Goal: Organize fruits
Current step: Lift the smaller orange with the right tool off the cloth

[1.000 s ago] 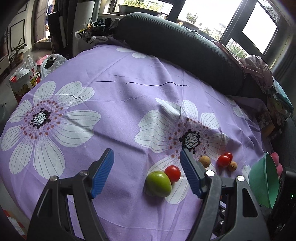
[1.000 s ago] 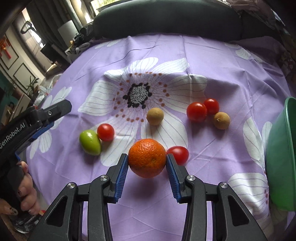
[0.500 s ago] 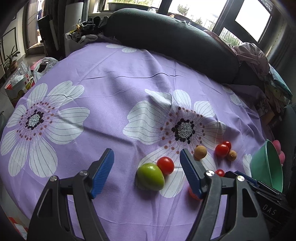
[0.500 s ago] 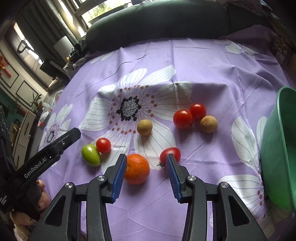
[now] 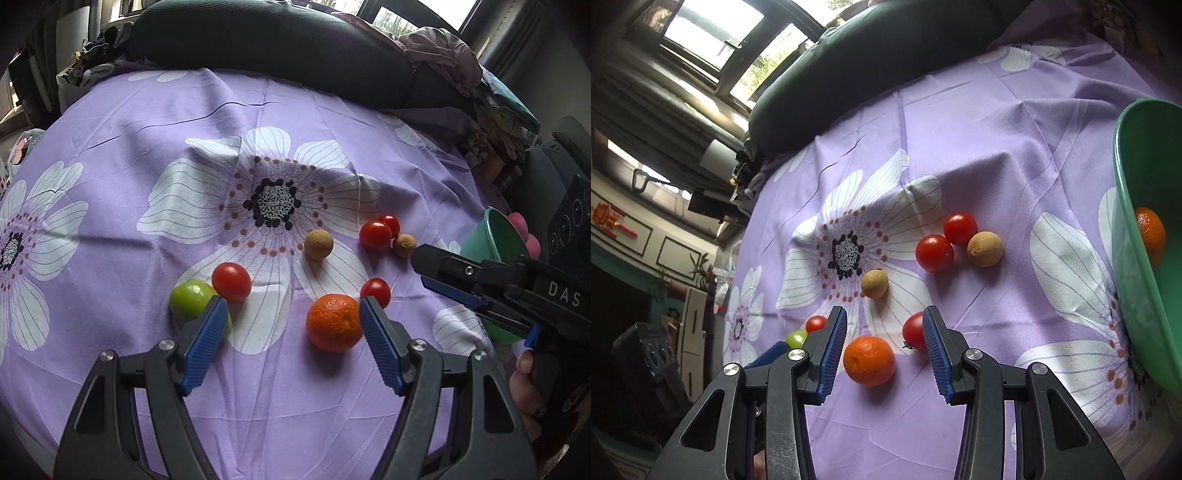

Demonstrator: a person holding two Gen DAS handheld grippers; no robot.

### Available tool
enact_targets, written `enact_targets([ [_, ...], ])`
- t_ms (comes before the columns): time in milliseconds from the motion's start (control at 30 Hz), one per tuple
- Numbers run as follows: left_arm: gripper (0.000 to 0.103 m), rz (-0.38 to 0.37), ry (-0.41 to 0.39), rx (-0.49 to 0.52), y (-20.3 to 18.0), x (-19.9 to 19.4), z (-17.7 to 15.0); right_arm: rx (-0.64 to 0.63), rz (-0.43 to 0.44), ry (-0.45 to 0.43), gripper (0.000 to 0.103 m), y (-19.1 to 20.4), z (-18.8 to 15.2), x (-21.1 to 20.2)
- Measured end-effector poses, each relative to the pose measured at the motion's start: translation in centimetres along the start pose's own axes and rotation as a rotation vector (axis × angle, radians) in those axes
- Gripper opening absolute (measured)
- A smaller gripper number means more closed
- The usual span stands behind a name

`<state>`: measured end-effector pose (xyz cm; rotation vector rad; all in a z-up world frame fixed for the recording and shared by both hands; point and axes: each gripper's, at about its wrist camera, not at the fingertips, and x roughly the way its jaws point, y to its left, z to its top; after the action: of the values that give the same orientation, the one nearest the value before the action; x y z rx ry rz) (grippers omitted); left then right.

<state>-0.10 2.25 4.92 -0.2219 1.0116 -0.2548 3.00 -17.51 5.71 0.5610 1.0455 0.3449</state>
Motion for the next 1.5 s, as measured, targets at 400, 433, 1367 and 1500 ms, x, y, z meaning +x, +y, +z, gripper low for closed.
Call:
enact_targets([
  [400, 0.072, -0.025, 0.097, 0.076, -2.3, 2.5, -1.0, 0.016, 0.028, 0.127, 0.045, 0.6, -0.8, 3.4],
  [433, 0.072, -0.023, 0.102, 0.074, -2.3, 2.7, -1.0, 0.015, 0.026, 0.137, 0.045, 0.6, -0.9, 3.6],
  [1367, 0.041, -0.05, 0.071, 0.068, -2.2, 2.6, -0.8, -0.068, 0.002, 0.157, 0.045, 2.0, -1.8, 5.2],
  [1500, 0.041, -0.062, 0.043, 0.073, -2.5, 1.8, -0.8, -0.095, 0.0, 0.127, 0.044, 2.6, -1.9, 4.2],
])
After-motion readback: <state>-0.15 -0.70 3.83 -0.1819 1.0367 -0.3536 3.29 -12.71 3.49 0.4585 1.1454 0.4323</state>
